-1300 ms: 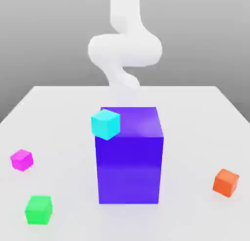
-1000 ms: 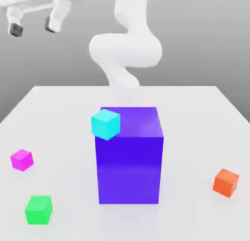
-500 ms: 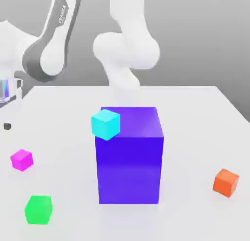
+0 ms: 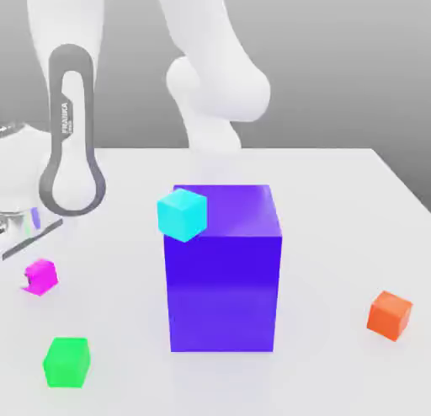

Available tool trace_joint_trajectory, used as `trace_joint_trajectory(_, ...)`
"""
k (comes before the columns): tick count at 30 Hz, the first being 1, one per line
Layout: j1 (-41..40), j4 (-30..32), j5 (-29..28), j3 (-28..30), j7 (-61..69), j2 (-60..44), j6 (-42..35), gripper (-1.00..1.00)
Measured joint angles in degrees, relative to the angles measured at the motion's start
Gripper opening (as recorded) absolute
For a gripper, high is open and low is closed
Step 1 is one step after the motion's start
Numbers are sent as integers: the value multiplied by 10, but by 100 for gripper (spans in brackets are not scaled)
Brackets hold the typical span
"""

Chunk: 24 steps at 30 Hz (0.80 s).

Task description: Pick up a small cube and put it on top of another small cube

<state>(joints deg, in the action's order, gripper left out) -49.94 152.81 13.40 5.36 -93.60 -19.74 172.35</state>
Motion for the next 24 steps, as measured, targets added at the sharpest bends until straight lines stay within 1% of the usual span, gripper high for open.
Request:
trace_joint_trajectory(2,10,4,-10,12,-8,20,-16,-100)
trace_joint_trajectory(6,36,21,-64,50,-49,97,-75,-100)
trace_joint_trajectory(8,40,25,-88,55,-54,124,-100,-100)
trace_joint_trajectory(24,55,-23,-130,-26,225,120,-158,-100)
